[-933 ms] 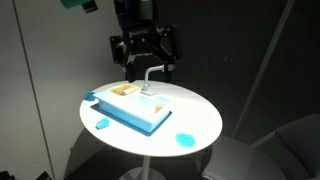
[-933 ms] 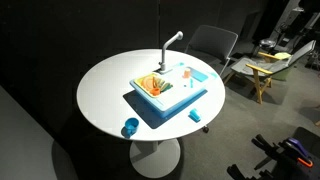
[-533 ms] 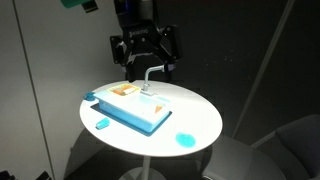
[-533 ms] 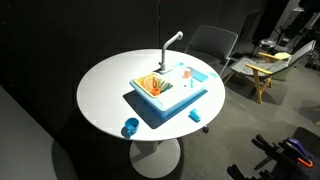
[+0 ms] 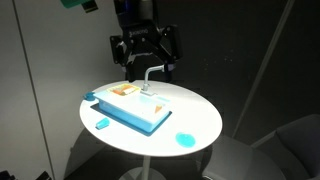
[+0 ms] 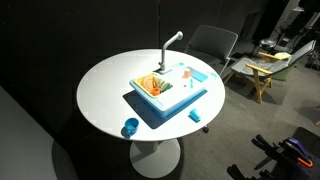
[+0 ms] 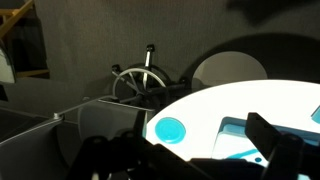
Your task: Remove the orange cup from the sink and place it on the table without changing its upside down position
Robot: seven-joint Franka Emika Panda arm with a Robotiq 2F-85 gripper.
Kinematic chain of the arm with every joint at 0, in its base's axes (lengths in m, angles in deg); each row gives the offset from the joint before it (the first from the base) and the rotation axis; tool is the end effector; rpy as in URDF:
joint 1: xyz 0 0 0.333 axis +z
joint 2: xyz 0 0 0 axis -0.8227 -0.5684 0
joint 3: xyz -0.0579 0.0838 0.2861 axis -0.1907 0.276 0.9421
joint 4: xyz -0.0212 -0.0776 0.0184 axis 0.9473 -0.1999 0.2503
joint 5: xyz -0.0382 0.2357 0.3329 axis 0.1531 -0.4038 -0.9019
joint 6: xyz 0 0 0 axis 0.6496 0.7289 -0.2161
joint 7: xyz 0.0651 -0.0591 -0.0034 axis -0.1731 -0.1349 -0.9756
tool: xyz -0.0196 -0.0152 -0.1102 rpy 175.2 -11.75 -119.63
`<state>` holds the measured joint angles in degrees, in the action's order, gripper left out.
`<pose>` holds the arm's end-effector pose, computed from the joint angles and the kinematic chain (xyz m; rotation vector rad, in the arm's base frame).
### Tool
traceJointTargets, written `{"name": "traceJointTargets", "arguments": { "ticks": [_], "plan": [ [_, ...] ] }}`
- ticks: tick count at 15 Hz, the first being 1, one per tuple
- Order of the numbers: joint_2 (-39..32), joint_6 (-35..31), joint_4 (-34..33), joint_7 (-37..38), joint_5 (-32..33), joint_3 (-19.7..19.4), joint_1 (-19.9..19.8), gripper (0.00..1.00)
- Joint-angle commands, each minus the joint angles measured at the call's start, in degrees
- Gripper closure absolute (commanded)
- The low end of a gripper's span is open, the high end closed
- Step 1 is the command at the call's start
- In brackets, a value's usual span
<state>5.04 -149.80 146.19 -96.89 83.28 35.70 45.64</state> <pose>0.4200 -0.1891 0.4613 2.8961 0.1492 0.1782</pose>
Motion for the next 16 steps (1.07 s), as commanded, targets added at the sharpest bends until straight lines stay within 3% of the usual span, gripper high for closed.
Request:
{"name": "traceJointTargets", "arguments": {
  "ticks": [1, 10, 16],
  "plan": [
    [0.0, 0.1, -0.1, -0.1, -0.1, 0.1, -0.1, 0.00],
    [-3.5, -0.1, -2.5, 0.7, -1.1, 0.8, 0.7, 0.00],
    [-12.0, -0.3, -12.6, -5.5, -2.8, 0.5, 3.3, 0.00]
  ]
}}
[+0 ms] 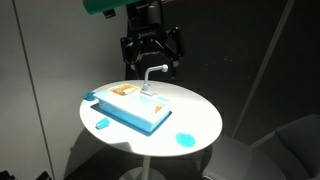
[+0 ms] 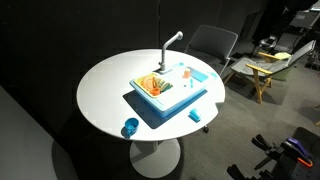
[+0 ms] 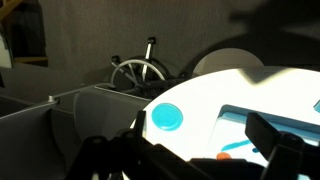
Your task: Remove the orange cup from the sink and place it on the table without changing its upside down position
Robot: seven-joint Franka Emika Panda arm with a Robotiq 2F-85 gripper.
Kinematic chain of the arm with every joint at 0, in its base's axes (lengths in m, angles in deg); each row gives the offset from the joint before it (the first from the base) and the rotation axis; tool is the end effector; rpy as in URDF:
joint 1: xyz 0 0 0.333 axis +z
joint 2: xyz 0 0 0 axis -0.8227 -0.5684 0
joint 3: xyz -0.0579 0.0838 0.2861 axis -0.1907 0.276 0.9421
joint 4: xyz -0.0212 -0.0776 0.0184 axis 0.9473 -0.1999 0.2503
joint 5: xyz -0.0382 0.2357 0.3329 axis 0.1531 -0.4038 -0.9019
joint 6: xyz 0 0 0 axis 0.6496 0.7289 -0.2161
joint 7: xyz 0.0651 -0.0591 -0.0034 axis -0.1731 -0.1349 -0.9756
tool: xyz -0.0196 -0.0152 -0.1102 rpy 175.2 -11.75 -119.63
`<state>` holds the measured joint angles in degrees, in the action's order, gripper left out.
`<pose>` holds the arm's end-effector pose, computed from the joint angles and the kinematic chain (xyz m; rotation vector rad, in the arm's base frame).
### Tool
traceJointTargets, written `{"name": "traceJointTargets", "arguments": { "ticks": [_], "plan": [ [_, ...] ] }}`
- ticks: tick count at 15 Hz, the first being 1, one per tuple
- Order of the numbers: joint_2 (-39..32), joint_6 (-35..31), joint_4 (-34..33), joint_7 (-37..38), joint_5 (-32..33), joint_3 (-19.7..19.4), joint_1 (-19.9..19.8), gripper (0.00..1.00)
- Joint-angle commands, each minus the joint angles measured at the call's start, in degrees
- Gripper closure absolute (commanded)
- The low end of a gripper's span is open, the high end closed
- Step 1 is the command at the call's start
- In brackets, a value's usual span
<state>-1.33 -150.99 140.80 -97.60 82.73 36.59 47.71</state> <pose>0.4605 -0.1772 0.4603 2.8754 0.2307 0.1813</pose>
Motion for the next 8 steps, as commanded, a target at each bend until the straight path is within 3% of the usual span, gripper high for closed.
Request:
{"name": "traceJointTargets", "arguments": {
  "ticks": [1, 8],
  "plan": [
    [-7.1, 1.0, -9.1, -6.2, -2.6, -0.4, 1.5, 0.00],
    [-18.4, 7.0, -24.3, -12.4, -9.9, 1.0, 2.0, 0.00]
  ]
}}
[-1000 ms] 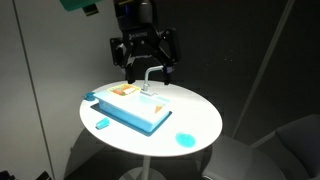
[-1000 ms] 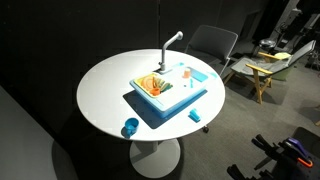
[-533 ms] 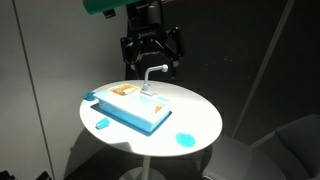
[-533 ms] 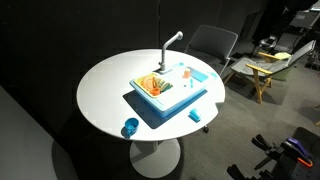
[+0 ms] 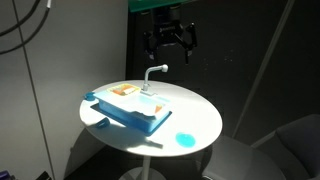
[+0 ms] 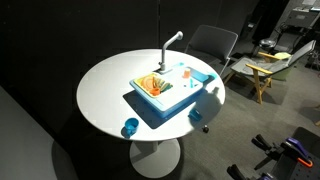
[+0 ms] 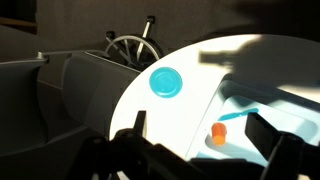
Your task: Remove the orange cup from the sink and place it on the table without changing its upside down position
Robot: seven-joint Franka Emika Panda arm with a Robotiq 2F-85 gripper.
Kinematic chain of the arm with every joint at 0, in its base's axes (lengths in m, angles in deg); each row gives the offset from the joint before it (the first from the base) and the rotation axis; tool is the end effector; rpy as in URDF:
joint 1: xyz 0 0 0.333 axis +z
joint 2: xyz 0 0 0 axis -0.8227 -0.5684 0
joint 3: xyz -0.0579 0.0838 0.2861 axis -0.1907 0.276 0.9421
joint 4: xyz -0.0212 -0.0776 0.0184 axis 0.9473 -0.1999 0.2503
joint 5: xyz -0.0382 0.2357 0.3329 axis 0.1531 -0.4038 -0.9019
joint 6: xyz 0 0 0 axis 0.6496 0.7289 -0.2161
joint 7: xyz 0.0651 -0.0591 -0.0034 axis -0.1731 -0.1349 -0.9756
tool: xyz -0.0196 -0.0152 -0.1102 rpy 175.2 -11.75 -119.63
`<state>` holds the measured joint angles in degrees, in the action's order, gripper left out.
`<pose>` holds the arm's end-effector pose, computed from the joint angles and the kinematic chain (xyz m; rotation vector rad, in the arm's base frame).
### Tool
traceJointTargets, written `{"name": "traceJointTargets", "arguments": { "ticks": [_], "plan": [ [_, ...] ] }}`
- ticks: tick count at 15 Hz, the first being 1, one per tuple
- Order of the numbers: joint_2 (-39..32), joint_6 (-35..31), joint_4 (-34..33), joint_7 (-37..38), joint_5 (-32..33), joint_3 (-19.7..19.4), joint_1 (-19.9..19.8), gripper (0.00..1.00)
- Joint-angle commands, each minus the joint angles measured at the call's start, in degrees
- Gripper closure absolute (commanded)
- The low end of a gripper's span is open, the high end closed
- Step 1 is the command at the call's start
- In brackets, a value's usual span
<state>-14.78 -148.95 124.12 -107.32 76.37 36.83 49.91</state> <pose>0.5443 -0.1761 0.4826 2.8737 0.4382 0.2126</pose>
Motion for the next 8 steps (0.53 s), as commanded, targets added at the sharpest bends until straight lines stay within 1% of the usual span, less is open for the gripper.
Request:
{"name": "traceJointTargets", "arguments": {
  "ticks": [1, 4, 8],
  "plan": [
    [-6.2, 6.4, -9.4, -2.0, -4.4, 1.3, -0.3, 0.00],
    [-8.8, 9.2, -13.0, 0.8, -5.5, 2.5, -0.6, 0.00],
    [-11.0, 8.5, -14.0, 3.8, -4.3, 3.8, -0.5, 0.00]
  ]
}}
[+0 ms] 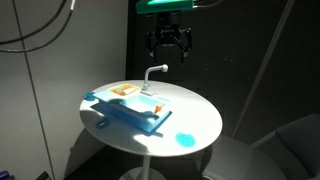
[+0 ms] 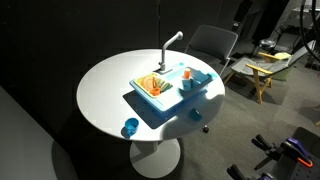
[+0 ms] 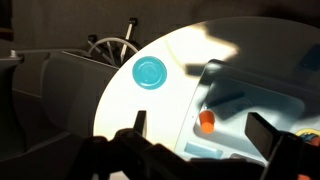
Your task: Remove the orange cup from the sink and place it on the table without changing its upside down position
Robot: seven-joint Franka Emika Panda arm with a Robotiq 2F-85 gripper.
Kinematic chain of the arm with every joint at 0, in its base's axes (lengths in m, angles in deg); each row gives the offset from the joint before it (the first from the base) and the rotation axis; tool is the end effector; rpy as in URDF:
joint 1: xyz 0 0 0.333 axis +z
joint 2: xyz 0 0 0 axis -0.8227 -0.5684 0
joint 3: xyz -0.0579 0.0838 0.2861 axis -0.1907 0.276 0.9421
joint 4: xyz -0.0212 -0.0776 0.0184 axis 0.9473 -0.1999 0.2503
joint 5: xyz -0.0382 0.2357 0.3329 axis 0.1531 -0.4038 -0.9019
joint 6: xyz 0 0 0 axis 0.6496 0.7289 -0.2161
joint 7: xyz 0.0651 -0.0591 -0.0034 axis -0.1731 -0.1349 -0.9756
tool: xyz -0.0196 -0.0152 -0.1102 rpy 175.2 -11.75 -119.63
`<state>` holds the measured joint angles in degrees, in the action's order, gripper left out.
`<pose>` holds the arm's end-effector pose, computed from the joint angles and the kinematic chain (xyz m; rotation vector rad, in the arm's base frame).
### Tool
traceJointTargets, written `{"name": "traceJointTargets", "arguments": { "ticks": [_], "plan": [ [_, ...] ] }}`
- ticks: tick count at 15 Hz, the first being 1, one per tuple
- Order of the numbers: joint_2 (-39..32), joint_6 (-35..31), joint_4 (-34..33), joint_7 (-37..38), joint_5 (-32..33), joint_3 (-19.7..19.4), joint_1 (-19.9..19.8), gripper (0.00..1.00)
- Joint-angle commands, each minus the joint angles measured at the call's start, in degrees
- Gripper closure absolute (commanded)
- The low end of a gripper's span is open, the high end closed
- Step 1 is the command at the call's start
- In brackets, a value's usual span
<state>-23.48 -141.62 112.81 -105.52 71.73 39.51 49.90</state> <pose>0.5926 -0.1552 0.4813 2.9560 0.4061 0.1400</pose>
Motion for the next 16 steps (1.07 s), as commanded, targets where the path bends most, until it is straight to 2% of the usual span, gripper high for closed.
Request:
{"name": "traceJointTargets", "arguments": {
  "ticks": [1, 7, 16],
  "plan": [
    [-2.7, 0.7, -2.7, 2.5, 0.7, 1.3, -0.6, 0.00],
    [-5.8, -1.5, -1.8, 1.5, 0.5, 2.2, -0.8, 0.00],
    [-10.2, -8.6, -0.1, -0.7, 0.4, 4.7, -0.7, 0.00]
  ]
}}
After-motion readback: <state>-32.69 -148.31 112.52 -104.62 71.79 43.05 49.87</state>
